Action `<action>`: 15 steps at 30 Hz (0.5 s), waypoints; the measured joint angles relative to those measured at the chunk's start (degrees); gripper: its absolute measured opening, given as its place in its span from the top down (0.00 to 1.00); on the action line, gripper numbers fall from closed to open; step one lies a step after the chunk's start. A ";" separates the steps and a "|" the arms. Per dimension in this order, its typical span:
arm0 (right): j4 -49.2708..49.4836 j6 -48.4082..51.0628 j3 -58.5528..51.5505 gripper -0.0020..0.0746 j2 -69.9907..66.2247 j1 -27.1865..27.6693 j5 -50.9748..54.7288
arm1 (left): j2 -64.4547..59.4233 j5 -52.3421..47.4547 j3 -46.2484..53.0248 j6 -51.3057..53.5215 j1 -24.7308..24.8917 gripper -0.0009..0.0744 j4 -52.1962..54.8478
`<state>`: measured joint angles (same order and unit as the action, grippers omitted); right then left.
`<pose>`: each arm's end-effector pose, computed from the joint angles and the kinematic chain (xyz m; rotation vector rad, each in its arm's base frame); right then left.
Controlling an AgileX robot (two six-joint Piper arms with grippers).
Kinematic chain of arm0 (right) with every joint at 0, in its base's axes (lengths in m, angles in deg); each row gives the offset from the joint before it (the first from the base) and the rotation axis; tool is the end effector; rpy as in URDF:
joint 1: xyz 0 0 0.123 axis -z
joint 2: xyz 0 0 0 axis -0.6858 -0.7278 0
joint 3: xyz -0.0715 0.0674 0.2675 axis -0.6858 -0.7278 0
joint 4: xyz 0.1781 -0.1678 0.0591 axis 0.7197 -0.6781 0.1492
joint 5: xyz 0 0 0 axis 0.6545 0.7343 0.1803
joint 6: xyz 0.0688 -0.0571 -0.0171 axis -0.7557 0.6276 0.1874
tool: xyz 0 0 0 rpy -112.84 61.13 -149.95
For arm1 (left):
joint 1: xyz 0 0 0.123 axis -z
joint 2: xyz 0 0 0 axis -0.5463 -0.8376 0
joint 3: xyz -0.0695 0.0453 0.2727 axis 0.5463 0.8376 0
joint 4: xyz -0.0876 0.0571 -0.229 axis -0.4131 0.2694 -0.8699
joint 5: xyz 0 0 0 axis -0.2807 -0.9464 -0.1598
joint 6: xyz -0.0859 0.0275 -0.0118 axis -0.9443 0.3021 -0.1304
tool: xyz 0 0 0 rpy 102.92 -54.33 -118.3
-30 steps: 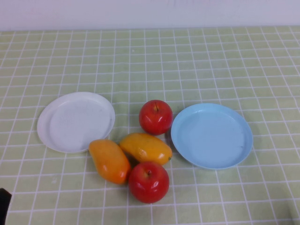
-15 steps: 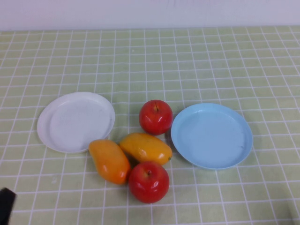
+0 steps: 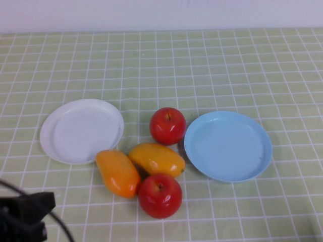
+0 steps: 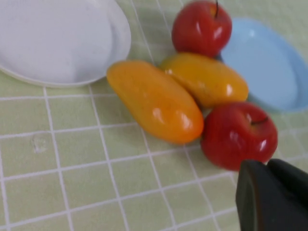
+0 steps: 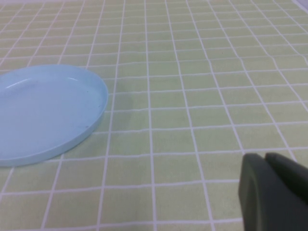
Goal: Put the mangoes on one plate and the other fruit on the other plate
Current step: Put one type of fruit in the left plate
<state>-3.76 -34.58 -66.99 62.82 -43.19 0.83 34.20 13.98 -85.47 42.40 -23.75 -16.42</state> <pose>0.0529 0.0037 0.1738 0.0276 1.8502 0.0781 0.0915 -0.0496 0.2766 0.1772 2.1830 -0.6247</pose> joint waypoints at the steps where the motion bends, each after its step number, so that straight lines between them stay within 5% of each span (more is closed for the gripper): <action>1: 0.00 0.00 0.00 0.99 0.00 0.00 0.00 | -2.69 -1.38 -1.63 0.96 0.00 0.99 0.77; 10: 0.00 0.00 0.00 0.99 0.00 0.00 0.00 | -23.62 -9.34 -15.53 7.43 0.42 0.99 5.88; 15: 0.00 0.00 0.00 0.99 0.00 0.00 0.00 | -31.93 -9.42 -20.60 7.16 6.23 0.99 9.40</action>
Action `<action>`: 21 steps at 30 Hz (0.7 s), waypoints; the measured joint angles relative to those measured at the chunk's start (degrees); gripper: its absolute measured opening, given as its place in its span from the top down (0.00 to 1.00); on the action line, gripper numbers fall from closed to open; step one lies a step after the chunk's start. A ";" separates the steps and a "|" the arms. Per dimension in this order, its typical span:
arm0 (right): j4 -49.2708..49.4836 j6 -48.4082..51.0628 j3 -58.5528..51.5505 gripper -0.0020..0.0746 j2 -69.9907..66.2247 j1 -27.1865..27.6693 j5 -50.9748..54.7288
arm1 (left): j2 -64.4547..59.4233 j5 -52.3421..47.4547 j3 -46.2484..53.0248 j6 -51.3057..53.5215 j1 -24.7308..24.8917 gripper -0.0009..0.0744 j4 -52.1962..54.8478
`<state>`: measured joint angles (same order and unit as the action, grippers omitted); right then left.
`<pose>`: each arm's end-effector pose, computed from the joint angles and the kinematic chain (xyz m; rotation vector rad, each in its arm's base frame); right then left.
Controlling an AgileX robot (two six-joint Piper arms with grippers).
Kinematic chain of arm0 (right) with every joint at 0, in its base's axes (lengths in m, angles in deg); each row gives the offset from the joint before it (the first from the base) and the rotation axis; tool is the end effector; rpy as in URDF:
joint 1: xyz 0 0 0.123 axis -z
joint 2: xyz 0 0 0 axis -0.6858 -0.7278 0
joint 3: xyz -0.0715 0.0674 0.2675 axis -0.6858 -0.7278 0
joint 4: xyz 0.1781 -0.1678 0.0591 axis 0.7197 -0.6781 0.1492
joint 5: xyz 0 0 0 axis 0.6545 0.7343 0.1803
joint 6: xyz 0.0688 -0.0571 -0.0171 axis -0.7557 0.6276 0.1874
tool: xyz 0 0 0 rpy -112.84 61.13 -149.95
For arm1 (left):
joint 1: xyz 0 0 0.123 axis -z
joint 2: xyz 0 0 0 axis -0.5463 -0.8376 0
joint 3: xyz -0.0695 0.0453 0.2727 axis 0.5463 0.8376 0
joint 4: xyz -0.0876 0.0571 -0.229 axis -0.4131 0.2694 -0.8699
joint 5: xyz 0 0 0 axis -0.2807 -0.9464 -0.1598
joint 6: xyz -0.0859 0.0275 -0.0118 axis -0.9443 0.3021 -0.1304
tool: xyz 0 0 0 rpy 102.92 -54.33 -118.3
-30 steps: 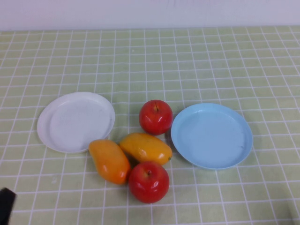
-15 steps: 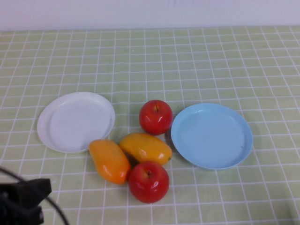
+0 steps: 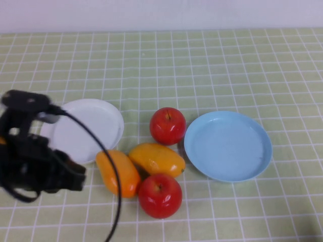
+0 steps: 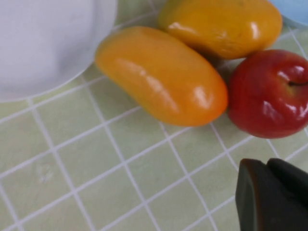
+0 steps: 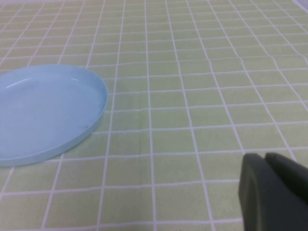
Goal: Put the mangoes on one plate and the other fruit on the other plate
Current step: Put one type of fruit in the left plate
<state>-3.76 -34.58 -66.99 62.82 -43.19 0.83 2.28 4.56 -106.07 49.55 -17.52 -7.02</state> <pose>0.0529 0.0037 0.1738 0.0276 1.8502 0.0781 0.1866 -0.0836 0.2924 0.6135 2.4950 -0.4981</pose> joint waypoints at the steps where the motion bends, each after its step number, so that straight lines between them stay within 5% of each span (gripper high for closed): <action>1: 0.00 0.00 0.00 0.99 0.00 0.00 0.00 | -1.48 0.00 -1.05 -0.55 1.84 0.99 0.87; 13: 0.00 0.00 0.00 0.99 0.00 0.00 0.00 | -16.02 -5.31 -14.08 -9.90 23.83 0.99 13.46; 21: 0.00 0.00 0.00 0.99 0.00 0.00 0.00 | -21.34 -5.91 -18.49 -9.22 29.38 0.96 16.76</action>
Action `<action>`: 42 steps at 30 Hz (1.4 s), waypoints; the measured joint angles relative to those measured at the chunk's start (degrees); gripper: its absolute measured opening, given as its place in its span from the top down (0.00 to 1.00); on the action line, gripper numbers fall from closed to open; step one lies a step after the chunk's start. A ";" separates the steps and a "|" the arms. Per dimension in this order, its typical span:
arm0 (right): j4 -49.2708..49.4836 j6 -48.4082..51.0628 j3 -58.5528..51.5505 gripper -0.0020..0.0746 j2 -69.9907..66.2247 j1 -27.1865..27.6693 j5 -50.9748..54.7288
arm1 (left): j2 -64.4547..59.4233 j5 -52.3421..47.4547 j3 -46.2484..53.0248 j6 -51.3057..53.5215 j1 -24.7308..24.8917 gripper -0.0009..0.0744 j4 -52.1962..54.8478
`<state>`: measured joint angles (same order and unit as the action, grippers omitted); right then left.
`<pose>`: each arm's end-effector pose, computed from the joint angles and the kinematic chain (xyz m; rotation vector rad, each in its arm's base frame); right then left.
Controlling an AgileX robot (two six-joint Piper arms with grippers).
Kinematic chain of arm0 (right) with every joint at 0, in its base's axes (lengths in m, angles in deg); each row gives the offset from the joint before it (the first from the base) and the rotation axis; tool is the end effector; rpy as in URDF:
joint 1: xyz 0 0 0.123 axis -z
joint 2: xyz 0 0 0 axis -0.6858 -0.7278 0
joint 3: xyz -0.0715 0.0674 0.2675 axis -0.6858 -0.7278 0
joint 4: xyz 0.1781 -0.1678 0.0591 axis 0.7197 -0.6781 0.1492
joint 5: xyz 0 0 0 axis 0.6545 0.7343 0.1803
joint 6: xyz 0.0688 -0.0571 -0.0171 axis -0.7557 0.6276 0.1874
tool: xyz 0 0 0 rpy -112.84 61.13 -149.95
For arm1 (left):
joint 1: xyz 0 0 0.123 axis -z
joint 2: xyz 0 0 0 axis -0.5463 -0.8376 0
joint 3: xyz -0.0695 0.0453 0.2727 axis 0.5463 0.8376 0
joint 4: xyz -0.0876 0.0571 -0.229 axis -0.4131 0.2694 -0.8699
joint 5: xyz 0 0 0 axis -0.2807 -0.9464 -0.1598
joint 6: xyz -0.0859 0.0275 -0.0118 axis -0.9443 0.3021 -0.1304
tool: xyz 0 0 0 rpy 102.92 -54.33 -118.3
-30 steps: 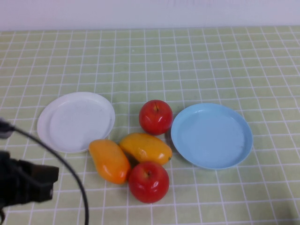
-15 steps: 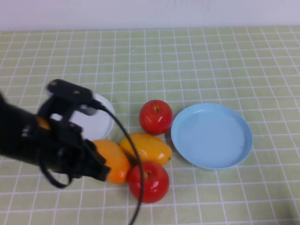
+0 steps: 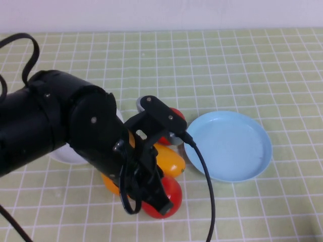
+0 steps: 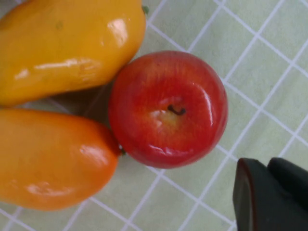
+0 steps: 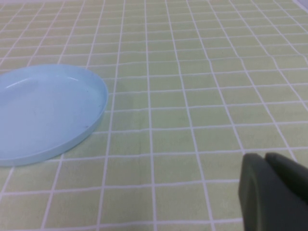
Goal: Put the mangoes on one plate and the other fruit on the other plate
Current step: Put one type of fruit in the left plate
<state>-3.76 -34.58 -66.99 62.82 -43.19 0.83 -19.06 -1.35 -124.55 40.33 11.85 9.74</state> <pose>0.0529 0.0037 0.1738 0.0276 1.8502 0.0781 0.1975 -0.2142 0.2839 1.3178 2.4911 -0.3344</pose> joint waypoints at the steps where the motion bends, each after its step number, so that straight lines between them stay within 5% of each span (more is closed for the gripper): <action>1: 0.00 0.00 0.00 0.99 0.00 0.00 0.00 | 0.00 0.00 -0.14 0.99 0.00 0.94 0.10; 4: 0.00 0.00 0.00 0.99 0.00 0.00 0.00 | -0.35 0.12 -0.27 2.82 0.00 0.76 1.49; 9: 0.00 0.00 0.00 0.99 0.00 0.00 0.00 | -1.51 1.04 -0.27 3.38 0.00 0.24 2.42; 12: 0.00 0.00 0.00 0.99 0.00 0.00 0.00 | -2.12 2.19 -0.27 3.47 0.00 0.12 2.42; 42: 0.00 0.00 0.00 0.99 0.00 0.00 0.00 | -7.62 7.98 -0.27 8.07 0.26 0.10 6.42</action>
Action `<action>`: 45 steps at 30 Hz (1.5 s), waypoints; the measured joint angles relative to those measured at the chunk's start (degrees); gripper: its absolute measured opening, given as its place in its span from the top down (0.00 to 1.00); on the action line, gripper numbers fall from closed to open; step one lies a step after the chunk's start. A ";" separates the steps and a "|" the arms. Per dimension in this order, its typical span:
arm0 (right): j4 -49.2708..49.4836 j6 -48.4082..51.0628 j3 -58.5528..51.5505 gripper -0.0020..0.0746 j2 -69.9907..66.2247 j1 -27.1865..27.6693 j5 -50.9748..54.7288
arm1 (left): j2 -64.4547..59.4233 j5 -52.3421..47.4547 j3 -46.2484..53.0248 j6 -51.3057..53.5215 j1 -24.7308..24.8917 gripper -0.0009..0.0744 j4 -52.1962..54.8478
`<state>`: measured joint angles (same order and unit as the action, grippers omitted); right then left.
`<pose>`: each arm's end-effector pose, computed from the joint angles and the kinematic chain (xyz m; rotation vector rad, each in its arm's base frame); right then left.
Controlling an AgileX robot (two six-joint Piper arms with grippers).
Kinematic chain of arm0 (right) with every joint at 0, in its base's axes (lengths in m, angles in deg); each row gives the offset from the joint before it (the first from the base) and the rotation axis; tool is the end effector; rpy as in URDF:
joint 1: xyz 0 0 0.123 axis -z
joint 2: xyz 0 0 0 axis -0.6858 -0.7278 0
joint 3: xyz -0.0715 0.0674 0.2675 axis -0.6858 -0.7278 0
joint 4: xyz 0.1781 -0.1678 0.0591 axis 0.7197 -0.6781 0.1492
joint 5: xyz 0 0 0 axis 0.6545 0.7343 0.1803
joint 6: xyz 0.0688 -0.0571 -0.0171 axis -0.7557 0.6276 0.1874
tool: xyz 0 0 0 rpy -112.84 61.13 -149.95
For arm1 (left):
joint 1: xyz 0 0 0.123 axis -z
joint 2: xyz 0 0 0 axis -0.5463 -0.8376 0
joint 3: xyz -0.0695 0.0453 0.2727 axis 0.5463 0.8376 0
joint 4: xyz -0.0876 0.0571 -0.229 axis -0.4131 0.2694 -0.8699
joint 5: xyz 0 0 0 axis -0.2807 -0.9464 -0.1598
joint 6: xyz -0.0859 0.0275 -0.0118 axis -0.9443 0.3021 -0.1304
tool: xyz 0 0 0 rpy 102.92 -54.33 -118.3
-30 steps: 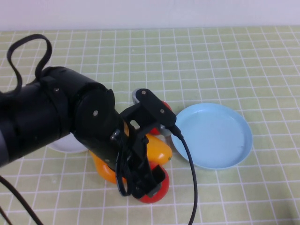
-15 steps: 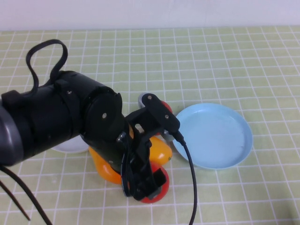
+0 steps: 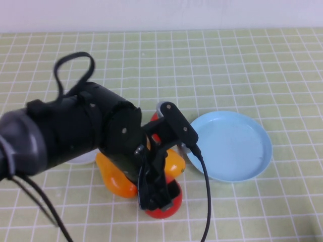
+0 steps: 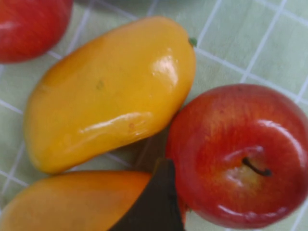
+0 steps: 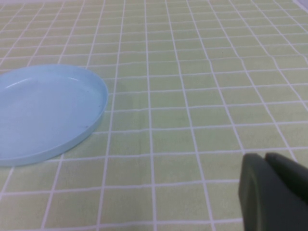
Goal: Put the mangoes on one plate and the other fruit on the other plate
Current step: Put one type of fruit in the left plate
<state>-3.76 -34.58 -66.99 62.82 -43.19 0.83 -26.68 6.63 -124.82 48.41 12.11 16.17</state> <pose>0.0529 0.0037 0.1738 0.0276 1.8502 0.0781 0.2248 -0.2311 0.2480 1.5265 2.3301 -0.1572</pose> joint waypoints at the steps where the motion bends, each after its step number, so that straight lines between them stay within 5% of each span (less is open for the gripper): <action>1: 0.00 0.00 0.00 0.99 0.00 0.00 0.00 | -0.70 0.09 0.00 0.00 0.00 0.10 0.08; 22: 0.00 0.00 0.00 0.99 0.00 0.00 0.00 | -5.87 2.57 -0.58 -0.11 0.67 0.10 0.65; 27: 0.00 0.00 0.00 0.99 0.00 0.00 0.00 | -5.87 1.59 -0.58 -1.08 0.67 0.21 0.87; 45: 0.00 0.00 0.00 0.99 0.00 0.00 0.00 | 0.46 -5.80 -7.99 -3.17 0.29 0.22 1.34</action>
<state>-3.76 -34.58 -66.99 62.82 -43.19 0.83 -26.22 0.83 -132.81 45.24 12.40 17.51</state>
